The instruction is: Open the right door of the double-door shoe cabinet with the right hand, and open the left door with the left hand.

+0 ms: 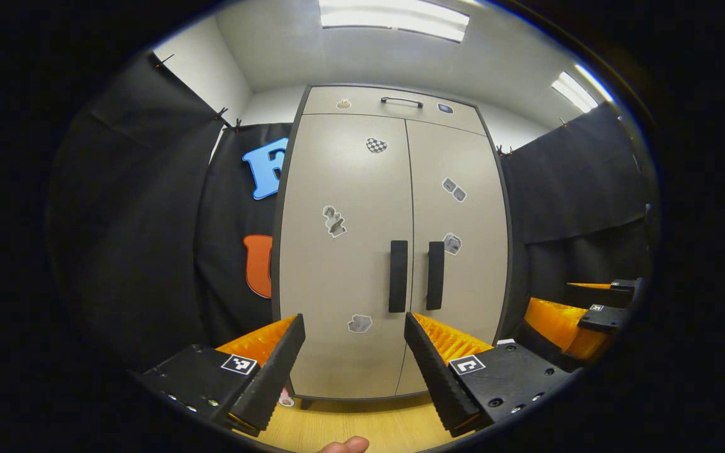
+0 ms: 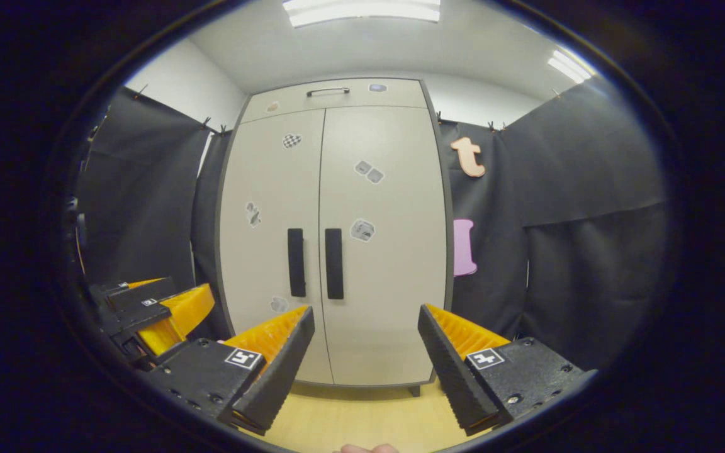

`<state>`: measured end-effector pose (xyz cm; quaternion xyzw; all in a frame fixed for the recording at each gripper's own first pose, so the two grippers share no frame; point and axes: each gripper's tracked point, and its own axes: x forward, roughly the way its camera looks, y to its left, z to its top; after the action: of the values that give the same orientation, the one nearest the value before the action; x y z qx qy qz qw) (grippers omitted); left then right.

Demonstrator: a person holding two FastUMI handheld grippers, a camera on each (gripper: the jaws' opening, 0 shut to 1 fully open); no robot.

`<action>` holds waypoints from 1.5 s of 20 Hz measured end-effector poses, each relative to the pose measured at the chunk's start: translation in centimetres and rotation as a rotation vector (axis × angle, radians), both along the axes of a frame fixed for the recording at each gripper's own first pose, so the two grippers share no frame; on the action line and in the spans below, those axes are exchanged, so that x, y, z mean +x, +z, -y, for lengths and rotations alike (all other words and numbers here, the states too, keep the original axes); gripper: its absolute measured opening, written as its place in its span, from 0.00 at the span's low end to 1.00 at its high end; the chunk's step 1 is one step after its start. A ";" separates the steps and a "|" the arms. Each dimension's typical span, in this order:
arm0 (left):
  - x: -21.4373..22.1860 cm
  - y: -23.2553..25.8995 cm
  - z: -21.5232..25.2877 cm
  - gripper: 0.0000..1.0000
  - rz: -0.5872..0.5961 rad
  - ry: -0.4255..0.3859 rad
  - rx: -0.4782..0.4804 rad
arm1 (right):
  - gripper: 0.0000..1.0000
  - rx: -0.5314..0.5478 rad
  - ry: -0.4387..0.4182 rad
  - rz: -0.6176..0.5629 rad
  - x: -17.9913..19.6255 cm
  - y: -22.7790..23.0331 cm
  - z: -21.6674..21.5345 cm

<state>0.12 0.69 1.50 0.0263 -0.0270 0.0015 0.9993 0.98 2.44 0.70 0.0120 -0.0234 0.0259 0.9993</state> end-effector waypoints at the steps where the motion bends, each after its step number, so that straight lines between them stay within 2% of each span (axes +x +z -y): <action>1: -0.2 0.0 -0.1 0.95 0.003 -0.002 0.001 | 1.00 0.004 0.009 0.006 0.6 0.3 -0.2; 5: -0.9 -0.8 -0.4 0.95 -0.014 -0.003 0.002 | 1.00 0.006 0.065 0.014 4.2 2.1 -1.7; 8: -1.5 -1.3 -0.6 0.95 -0.021 -0.004 0.001 | 1.00 0.012 0.046 0.045 8.0 4.1 -2.0; 11: -2.0 -2.0 -0.9 0.95 -0.036 0.003 0.004 | 1.00 -0.027 0.031 0.034 12.4 4.8 -2.9; 17: -2.5 -3.5 -1.8 0.95 -0.081 0.017 -0.011 | 0.99 -0.034 0.042 -0.073 19.1 2.6 -5.5; 20: -2.7 -3.8 -2.7 0.95 -0.094 0.029 -0.015 | 0.96 -0.037 0.034 -0.106 21.1 1.3 -5.7; 22: -2.7 -3.8 -3.5 0.95 -0.095 0.043 -0.016 | 0.97 -0.021 0.042 -0.128 21.9 0.6 -6.1; 28: -2.3 -4.4 -4.5 0.95 -0.103 0.059 -0.035 | 0.82 -0.014 -0.009 -0.117 22.8 0.4 -5.6; 30: -2.0 -4.4 -4.8 0.95 -0.102 0.058 -0.039 | 0.64 0.024 0.054 -0.122 22.9 0.2 -6.9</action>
<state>-1.85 5.46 -2.89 0.0077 0.0246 0.0297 0.9992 23.87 9.37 0.89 0.0262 0.0377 0.0520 0.9976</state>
